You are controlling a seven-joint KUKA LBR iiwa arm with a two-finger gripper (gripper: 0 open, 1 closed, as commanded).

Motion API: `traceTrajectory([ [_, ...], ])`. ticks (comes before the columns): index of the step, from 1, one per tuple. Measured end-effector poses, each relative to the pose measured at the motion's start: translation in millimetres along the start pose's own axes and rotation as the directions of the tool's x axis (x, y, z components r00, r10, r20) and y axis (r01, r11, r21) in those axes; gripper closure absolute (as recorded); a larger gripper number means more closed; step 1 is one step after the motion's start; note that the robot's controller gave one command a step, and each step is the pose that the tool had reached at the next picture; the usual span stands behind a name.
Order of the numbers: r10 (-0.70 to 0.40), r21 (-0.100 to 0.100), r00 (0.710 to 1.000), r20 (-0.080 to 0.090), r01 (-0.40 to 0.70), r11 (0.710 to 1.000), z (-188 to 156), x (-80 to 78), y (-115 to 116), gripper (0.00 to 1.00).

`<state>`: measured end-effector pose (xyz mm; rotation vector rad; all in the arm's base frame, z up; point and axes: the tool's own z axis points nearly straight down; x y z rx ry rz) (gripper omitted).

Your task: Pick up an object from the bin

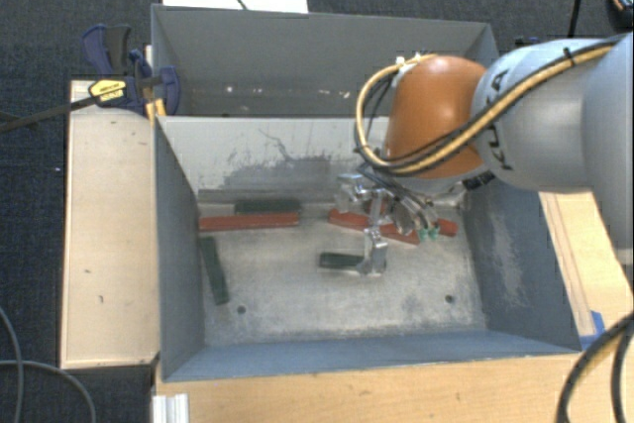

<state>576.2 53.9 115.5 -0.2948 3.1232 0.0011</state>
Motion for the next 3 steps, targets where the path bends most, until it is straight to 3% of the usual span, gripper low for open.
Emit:
traceTrajectory([
  [1,0.049,0.001,0.999,-0.006,-0.049,0.999,47,31.4,-42,0.00],
  [2,0.043,0.000,0.999,-0.001,-0.043,0.999,44,29.0,-39,1.00],
  [3,-0.084,0.000,0.996,0.004,0.084,0.996,9,-14.9,-12,1.00],
])
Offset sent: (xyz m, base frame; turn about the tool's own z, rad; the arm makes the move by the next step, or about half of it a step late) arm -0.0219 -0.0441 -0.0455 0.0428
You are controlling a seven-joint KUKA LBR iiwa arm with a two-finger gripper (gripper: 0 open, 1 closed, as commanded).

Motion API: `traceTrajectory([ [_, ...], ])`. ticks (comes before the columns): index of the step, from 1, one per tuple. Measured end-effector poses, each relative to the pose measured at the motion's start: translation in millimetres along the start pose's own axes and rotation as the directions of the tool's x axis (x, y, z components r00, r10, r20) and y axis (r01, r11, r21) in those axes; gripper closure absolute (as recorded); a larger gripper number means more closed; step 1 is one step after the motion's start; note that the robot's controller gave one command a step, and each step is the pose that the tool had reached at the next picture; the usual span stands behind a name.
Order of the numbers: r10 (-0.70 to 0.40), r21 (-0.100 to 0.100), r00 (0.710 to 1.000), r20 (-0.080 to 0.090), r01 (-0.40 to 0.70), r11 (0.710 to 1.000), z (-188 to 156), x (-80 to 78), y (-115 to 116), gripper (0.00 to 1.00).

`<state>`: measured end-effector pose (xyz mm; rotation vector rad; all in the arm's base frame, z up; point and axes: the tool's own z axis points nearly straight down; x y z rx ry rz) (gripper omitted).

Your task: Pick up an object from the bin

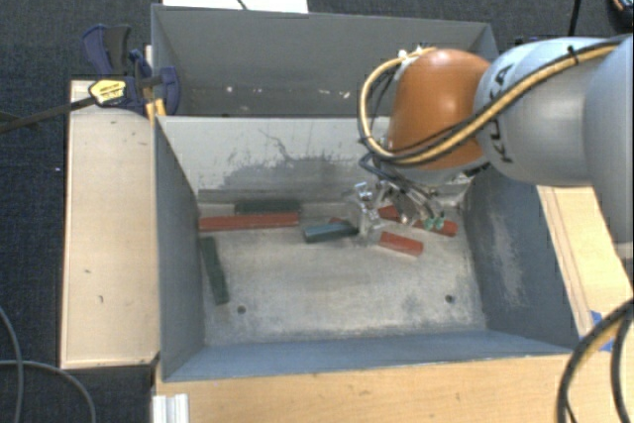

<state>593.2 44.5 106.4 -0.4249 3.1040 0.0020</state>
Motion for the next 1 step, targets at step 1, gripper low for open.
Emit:
traceTrajectory([
  [1,-0.043,0.002,0.999,0.004,0.043,0.999,-125.8,5.2,5.2,1.00],
])
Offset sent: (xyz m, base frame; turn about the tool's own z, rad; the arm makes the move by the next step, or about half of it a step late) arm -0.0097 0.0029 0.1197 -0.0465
